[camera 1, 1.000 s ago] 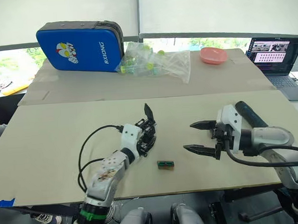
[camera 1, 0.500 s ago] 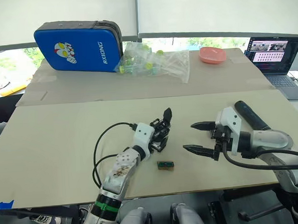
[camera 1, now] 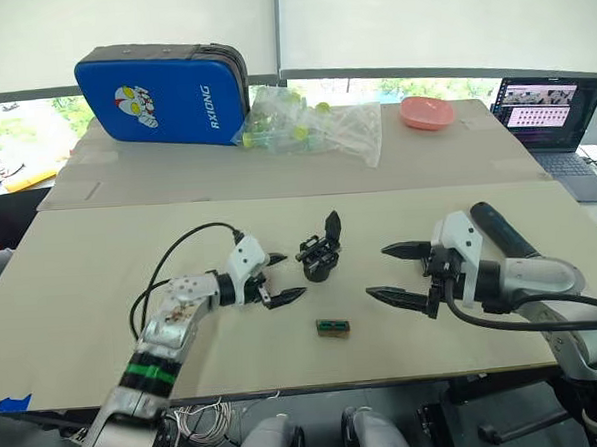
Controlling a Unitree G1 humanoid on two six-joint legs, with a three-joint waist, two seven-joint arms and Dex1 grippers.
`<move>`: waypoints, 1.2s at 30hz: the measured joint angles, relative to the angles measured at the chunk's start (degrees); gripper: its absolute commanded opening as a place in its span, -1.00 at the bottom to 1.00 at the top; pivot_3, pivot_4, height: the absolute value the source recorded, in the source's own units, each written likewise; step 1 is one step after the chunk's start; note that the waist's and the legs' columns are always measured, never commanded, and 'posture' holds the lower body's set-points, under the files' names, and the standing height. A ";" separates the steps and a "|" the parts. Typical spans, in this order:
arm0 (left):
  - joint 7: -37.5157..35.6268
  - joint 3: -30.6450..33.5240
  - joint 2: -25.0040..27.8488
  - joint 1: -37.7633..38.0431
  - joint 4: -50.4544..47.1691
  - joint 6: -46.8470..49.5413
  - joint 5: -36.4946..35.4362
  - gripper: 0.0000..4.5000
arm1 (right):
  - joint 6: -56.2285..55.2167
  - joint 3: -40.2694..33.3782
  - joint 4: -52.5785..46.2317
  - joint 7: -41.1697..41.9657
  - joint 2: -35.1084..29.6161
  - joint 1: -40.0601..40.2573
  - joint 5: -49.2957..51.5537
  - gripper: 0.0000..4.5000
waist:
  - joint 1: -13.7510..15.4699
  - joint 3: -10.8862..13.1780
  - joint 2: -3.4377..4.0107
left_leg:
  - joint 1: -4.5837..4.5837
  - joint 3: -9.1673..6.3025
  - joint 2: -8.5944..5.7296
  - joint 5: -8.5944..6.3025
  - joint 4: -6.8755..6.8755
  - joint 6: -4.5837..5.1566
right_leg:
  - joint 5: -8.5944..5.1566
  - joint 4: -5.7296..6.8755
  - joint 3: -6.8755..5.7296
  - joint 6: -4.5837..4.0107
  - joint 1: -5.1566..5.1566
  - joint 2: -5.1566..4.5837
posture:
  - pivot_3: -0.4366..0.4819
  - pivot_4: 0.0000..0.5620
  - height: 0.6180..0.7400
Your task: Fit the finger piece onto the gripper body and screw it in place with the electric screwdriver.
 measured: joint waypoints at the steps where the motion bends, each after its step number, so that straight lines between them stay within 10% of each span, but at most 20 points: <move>1: -1.04 -0.47 -1.03 -1.53 2.78 -1.23 0.55 0.99 | -0.04 -0.01 -0.03 -0.05 0.01 -0.05 -0.01 1.00 | -0.08 0.00 0.00 | -0.08 0.01 -0.02 -0.01 0.00 0.01 | 0.01 0.01 0.01 0.01 -0.03 -0.01 | -0.05 -0.47 1.00; 9: -4.79 -1.78 -8.16 -11.35 22.06 -10.01 4.63 0.99 | -0.09 0.07 -0.25 -0.58 0.14 1.59 -0.67 1.00 | -0.02 0.00 -0.01 | -0.63 0.00 -0.04 -0.01 0.06 0.00 | 0.01 0.00 -0.05 0.00 -0.50 -0.03 | -0.05 -0.47 1.00; 15: -10.05 -0.29 -9.24 -12.99 26.86 -13.00 4.26 0.05 | -0.09 0.05 -0.78 -1.61 0.84 2.19 -1.00 1.00 | -0.42 0.00 -0.01 | -0.61 0.00 -0.01 -0.04 0.13 0.07 | 0.04 0.04 -0.04 0.02 -0.46 -0.04 | -0.05 -0.47 1.00; 20: -7.84 1.95 -9.72 -9.31 22.11 -11.70 3.38 0.06 | -0.45 0.08 -0.80 -2.27 1.80 2.45 -1.24 1.00 | -0.54 -0.01 -0.01 | -0.65 0.00 -0.02 -0.04 0.12 0.06 | 0.04 0.05 0.02 0.02 -0.52 -0.04 | -0.05 -0.47 1.00; 28: 16.87 3.44 -16.14 8.19 -11.22 6.62 6.15 0.06 | -0.72 -0.20 -1.94 -2.43 1.79 4.42 -1.22 1.00 | -0.08 0.00 -0.01 | -0.76 0.00 -0.05 -0.05 0.12 0.08 | 0.05 0.02 0.13 0.05 -0.59 -0.01 | -0.05 -0.47 1.00; 36: 36.71 -1.58 -26.28 13.66 -19.81 15.17 13.96 0.06 | -0.59 -1.66 -4.10 -4.97 2.68 6.84 -0.84 1.00 | 0.58 0.00 -0.01 | -0.58 -0.01 -0.02 -0.22 0.26 0.37 | 0.08 0.05 0.15 0.12 -0.34 0.05 | -0.05 -0.47 1.00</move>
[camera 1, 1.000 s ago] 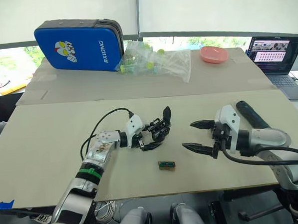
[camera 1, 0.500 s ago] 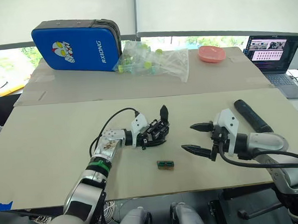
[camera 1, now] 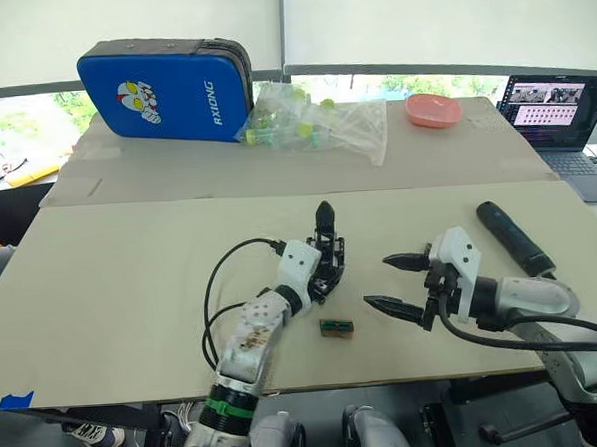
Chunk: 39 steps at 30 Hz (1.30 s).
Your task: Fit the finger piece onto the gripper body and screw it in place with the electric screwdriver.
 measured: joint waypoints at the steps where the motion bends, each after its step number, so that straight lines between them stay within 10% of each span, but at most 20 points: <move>1: 1.06 -0.41 -0.46 0.20 0.03 0.35 0.69 0.06 | 0.01 -0.29 -0.20 0.00 -0.01 0.00 0.09 1.00 | -0.01 0.00 0.00 | 0.02 0.00 0.01 0.01 0.01 -0.01 | 0.00 0.02 -0.01 0.00 0.00 0.01 | -0.05 -0.47 1.00; 7: 6.57 -2.01 -1.08 -0.64 2.98 -0.41 3.15 0.06 | 0.32 -0.93 -0.07 0.12 -0.20 0.00 0.49 1.00 | -0.38 0.00 0.00 | 0.19 0.00 0.06 0.03 -0.03 -0.05 | 0.00 0.05 -0.04 -0.01 0.11 0.04 | -0.05 -0.47 1.00; 8: 6.97 -2.16 -1.11 -0.75 3.17 -0.42 3.16 0.54 | 0.32 -0.91 -0.02 0.23 -0.28 0.00 0.44 1.00 | -0.39 0.00 0.00 | 0.18 0.00 0.05 0.03 -0.03 -0.05 | 0.00 0.04 -0.04 -0.01 0.12 0.03 | -0.05 -0.47 1.00; 11: 7.55 -2.24 -1.25 -1.20 3.23 -0.56 3.16 0.97 | 0.20 -0.81 0.41 0.75 -0.93 -0.04 -0.18 1.00 | -0.45 0.00 0.00 | 0.21 0.00 0.04 0.02 0.00 -0.03 | 0.00 0.01 -0.03 -0.01 0.20 0.02 | -0.05 -0.47 1.00; 20: 1.19 -1.04 6.96 0.73 -7.16 7.04 1.02 0.97 | 1.01 -1.09 4.16 7.11 -7.89 -2.23 0.68 1.00 | -0.82 0.00 0.01 | 0.25 0.00 0.05 0.02 0.01 -0.03 | 0.00 0.03 -0.04 -0.01 0.21 0.02 | -0.05 -0.47 1.00; 28: -19.36 6.03 27.90 2.38 -20.91 20.02 -13.92 0.97 | 19.90 5.38 17.17 15.48 -20.74 -20.14 4.54 1.00 | -1.46 0.00 0.09 | 0.34 0.02 0.16 0.01 -0.07 -0.02 | -0.06 0.02 -0.11 -0.11 0.21 0.02 | -0.05 -0.47 1.00; 39: -39.99 16.49 43.50 -11.20 -26.22 29.88 -39.81 0.97 | 29.47 21.03 55.81 10.80 -8.63 -50.08 -10.79 1.00 | -2.03 0.02 0.10 | 0.11 0.02 0.00 0.30 -0.23 -0.51 | -0.04 -0.04 -0.10 -0.13 -0.03 -0.01 | -0.05 -0.47 1.00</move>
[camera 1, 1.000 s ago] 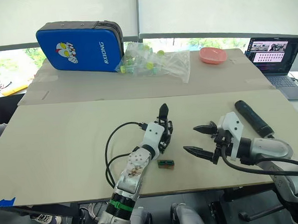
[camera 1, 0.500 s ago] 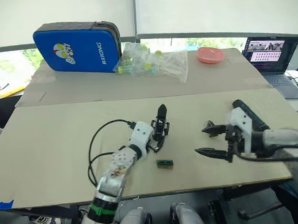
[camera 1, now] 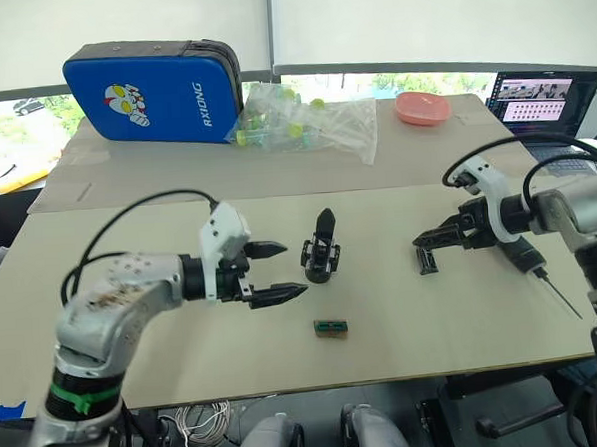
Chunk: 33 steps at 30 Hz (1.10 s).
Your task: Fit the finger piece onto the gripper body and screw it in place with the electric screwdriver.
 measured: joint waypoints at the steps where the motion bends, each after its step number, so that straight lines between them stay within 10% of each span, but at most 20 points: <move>1: -1.42 0.24 0.81 -0.67 -0.09 -0.10 -1.21 0.97 | 0.56 0.04 1.82 -0.99 0.89 -0.77 -0.84 1.00 | -0.08 0.00 0.00 | -0.03 0.00 0.00 0.00 -0.03 0.00 | 0.00 -0.02 -0.01 0.00 -0.03 0.00 | -0.05 -0.47 1.00; 12: -6.65 0.68 4.48 -7.61 2.11 -2.07 -6.95 0.97 | 11.04 4.79 12.91 -3.25 8.20 -6.81 -6.29 1.00 | -0.91 0.04 0.07 | 0.05 -0.07 -0.03 0.16 -0.08 -0.28 | 0.04 0.08 0.01 -0.07 -0.03 0.08 | -0.05 -0.47 1.00; 22: -5.45 -1.40 4.65 -8.81 4.70 -5.28 -4.61 1.00 | 10.30 8.08 14.94 -1.05 10.25 -6.79 -8.34 -0.44 | -1.31 0.07 0.11 | 0.10 -0.16 -0.04 0.26 -0.06 -0.43 | 0.10 0.13 0.00 -0.15 0.04 0.11 | -0.05 -0.47 1.00; 33: 13.72 3.88 -6.01 -5.91 5.27 0.93 -9.04 1.00 | -28.44 0.89 -4.50 4.36 6.42 8.15 -9.55 -0.50 | -1.28 0.09 0.14 | 0.11 -0.32 -0.03 0.32 -0.06 -0.53 | 0.10 0.16 -0.13 -0.12 0.05 0.12 | -0.05 -0.47 1.00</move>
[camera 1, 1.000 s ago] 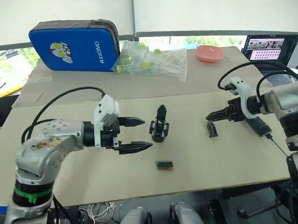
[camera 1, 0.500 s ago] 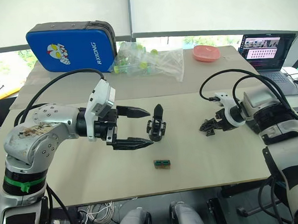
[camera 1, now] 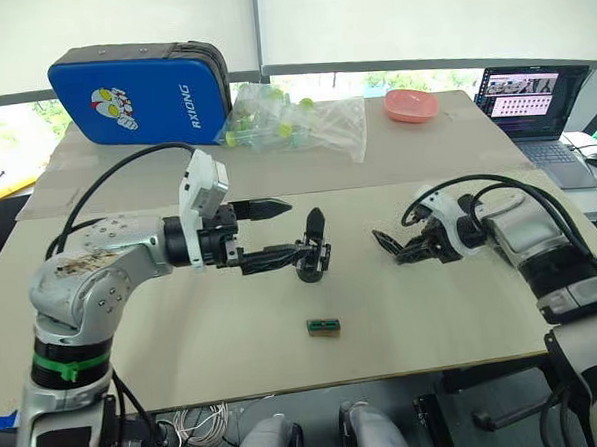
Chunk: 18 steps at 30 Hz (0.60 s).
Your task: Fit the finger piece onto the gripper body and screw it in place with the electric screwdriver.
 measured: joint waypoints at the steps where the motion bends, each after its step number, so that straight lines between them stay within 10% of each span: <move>1: 4.12 1.70 -2.44 -0.12 0.06 1.69 -1.30 1.00 | -1.67 -2.46 -2.14 -2.22 0.67 0.67 0.02 -0.50 | 0.01 0.00 0.00 | 0.06 -0.01 0.01 0.01 -0.01 -0.02 | 0.00 0.03 0.01 0.00 0.05 0.00 | -0.05 -0.47 1.00; 8: 27.16 6.31 -16.71 -3.26 2.70 4.15 -2.19 1.00 | -6.00 -11.66 -15.92 -13.80 8.66 -0.08 1.14 -0.50 | 0.51 0.00 0.00 | 0.25 -0.05 0.02 0.04 -0.07 -0.07 | 0.01 0.04 0.00 -0.01 0.19 0.05 | -0.05 -0.47 1.00; 18: 36.04 6.43 -22.62 -7.72 4.91 3.42 -2.47 1.00 | -4.47 -10.14 -28.55 -17.44 15.96 0.23 2.37 -0.50 | 0.88 0.00 0.00 | 0.24 -0.06 -0.08 0.04 -0.03 -0.07 | 0.01 0.02 -0.04 -0.01 0.24 0.04 | -0.05 -0.47 1.00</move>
